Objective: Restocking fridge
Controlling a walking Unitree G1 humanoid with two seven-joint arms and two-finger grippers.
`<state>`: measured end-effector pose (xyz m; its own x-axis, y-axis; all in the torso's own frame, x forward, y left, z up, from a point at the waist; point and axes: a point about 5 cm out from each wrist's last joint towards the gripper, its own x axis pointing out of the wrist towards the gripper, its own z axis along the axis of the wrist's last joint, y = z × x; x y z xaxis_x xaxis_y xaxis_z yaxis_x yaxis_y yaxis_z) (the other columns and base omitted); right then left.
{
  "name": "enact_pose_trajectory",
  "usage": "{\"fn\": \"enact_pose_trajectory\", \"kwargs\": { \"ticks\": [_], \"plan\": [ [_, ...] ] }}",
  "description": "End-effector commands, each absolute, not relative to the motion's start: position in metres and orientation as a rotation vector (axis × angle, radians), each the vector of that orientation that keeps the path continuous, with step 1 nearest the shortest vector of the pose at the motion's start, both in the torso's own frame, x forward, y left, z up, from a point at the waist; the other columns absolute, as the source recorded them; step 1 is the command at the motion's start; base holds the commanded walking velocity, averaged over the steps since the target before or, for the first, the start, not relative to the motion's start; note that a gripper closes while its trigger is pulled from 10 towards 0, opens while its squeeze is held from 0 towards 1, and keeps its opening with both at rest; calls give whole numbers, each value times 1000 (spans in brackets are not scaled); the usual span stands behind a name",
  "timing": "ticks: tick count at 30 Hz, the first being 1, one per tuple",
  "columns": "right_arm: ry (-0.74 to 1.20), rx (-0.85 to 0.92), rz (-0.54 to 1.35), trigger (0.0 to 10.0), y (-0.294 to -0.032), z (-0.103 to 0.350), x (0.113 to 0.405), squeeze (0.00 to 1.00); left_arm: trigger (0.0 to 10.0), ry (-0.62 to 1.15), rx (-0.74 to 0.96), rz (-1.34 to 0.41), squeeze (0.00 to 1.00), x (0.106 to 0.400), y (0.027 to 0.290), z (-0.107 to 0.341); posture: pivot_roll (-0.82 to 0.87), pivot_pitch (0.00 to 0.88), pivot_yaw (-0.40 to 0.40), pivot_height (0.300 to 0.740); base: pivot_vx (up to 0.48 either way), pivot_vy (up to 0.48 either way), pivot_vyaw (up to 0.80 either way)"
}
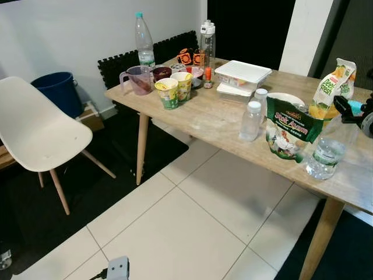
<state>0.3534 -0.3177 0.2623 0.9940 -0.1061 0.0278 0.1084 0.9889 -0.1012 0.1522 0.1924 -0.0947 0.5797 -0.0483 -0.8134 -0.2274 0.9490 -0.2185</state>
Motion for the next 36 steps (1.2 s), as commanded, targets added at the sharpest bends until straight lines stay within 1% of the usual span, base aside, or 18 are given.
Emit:
{"fn": "enact_pose_trajectory", "kwargs": {
  "ticks": [1,7,8,9,11,12,22,32,33,36],
  "plan": [
    [-6,-83,-68,10000,-312,259,354,0,10000,956,-316,112,0,150,194,-95,-84,0,45,740,0,0,0],
    [22,-74,-21,10000,-302,250,356,0,10000,955,-317,116,0,150,195,-95,-84,0,45,740,0,0,0],
    [25,-72,-15,8471,-301,248,356,0,10000,956,-317,116,0,150,196,-95,-83,0,45,740,0,0,0],
    [27,-73,-8,1882,-299,247,356,0,10000,956,-317,117,0,149,196,-95,-83,0,45,740,0,0,0],
    [27,-73,-7,1882,-299,247,356,0,10000,956,-317,117,0,149,196,-95,-83,0,45,740,0,0,0],
    [29,-75,-6,0,-298,247,356,0,10000,956,-317,118,0,149,196,-95,-83,0,45,740,0,0,0],
    [26,-86,-15,0,-300,249,354,0,10000,957,-318,118,0,149,196,-95,-83,0,45,740,0,0,0],
    [-15,-112,-53,0,-307,261,351,0,10000,957,-322,117,0,149,195,-96,-84,0,44,740,0,0,0],
    [-58,-122,-51,0,-315,274,346,0,10000,955,-328,117,0,149,194,-96,-84,0,44,740,0,0,0],
    [-78,-130,-35,0,-318,281,343,0,10000,954,-332,117,0,149,194,-96,-80,0,44,740,0,0,0]
  ]
}}
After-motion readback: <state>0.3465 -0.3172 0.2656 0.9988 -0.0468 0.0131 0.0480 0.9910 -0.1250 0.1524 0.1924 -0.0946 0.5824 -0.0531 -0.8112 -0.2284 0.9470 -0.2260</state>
